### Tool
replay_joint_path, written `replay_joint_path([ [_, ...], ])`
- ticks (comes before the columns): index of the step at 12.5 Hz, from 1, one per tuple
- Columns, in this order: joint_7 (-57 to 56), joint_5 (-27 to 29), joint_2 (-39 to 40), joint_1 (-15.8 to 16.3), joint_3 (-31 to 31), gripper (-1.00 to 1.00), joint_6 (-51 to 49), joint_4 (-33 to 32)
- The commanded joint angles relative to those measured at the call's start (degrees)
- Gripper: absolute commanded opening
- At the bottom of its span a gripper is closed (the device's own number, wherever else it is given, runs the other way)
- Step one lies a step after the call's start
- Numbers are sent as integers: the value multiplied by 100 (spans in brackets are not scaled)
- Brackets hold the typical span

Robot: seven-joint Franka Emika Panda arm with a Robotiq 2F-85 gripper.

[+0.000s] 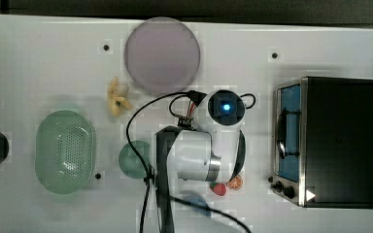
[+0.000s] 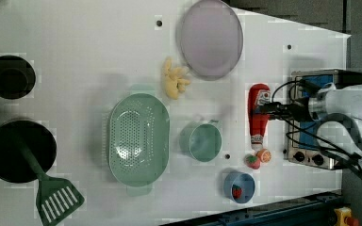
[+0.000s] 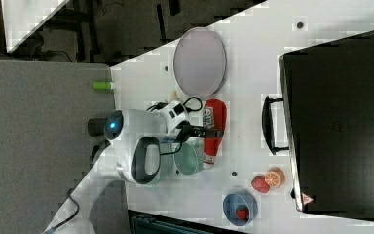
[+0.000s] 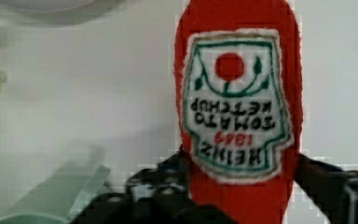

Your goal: Pick ketchup from strainer and place it on the table

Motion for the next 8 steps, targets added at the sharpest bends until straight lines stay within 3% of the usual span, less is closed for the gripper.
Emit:
replay_joint_path([
  [1,-244,-44,32,32,9,99,231,11],
  [5,313,-32,-600,31,12,100,-243,258],
  [8,1546,-32,-1255,28,-18,100,-1280,779],
])
